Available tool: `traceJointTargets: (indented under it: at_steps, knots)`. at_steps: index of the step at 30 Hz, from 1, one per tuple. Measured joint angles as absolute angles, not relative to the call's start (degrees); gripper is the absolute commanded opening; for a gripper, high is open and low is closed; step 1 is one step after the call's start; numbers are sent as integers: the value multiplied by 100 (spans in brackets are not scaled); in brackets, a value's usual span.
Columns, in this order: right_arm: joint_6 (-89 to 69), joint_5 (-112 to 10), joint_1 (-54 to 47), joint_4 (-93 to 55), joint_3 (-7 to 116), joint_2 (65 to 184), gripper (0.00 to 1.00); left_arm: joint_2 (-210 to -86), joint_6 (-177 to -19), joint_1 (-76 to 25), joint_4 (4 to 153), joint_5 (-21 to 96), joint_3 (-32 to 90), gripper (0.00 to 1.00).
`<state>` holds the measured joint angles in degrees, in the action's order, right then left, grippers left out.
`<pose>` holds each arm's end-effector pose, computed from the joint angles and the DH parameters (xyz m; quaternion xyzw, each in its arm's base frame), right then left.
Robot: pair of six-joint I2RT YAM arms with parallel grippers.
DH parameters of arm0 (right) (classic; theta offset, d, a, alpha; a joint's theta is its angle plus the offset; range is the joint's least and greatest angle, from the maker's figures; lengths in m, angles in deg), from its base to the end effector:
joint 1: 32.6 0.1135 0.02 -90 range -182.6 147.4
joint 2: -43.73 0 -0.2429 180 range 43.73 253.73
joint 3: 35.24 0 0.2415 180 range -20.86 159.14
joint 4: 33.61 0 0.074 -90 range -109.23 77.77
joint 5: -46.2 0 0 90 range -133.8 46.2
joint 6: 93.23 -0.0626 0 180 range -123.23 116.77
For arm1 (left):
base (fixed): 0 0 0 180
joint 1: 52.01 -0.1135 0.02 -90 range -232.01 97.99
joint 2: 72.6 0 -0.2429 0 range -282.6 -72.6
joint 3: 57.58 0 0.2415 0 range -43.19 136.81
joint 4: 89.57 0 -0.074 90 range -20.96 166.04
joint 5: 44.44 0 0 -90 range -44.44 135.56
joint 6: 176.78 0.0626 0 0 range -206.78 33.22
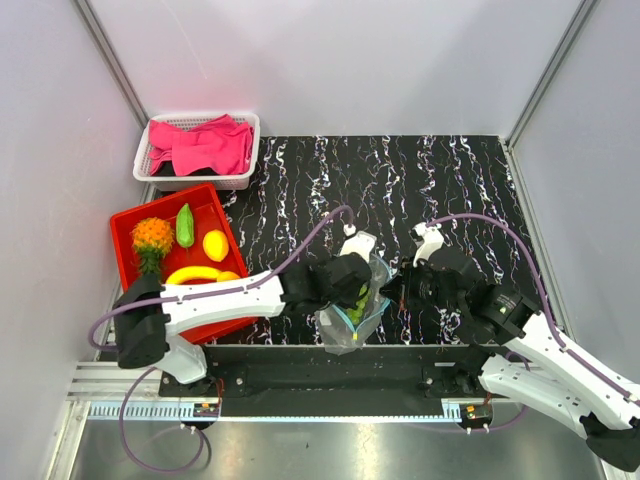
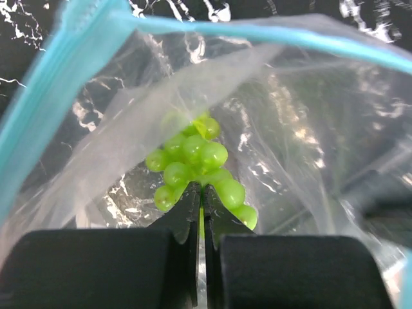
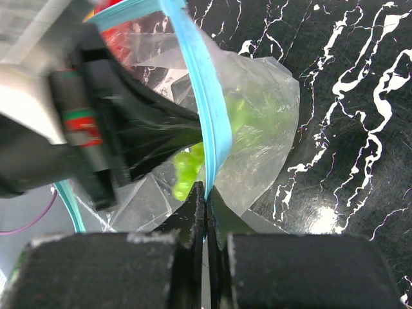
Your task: Open the zip-top bag and remove the fake food
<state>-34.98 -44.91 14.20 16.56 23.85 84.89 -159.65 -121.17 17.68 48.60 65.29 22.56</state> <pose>0.1240 0.1338 0.2748 -0.1193 0.8674 0.3123 0.3685 0.1361 -0.3067 0.2271 0.2220 0.8969 -0.1751 0.3399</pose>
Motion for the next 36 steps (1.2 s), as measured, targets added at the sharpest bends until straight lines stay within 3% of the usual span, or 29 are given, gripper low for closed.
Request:
traceJointTargets:
  at_steps: [22, 36]
  knots:
    - [-3498, -4486, 1423, 1577, 2289, 8634, 0, -14157, -11816, 1772, 4945, 6067, 2140, 0]
    - [-3496, -4486, 1423, 1562, 2289, 8730, 0, -13001, -10869, 1765, 4639, 6607, 3314, 0]
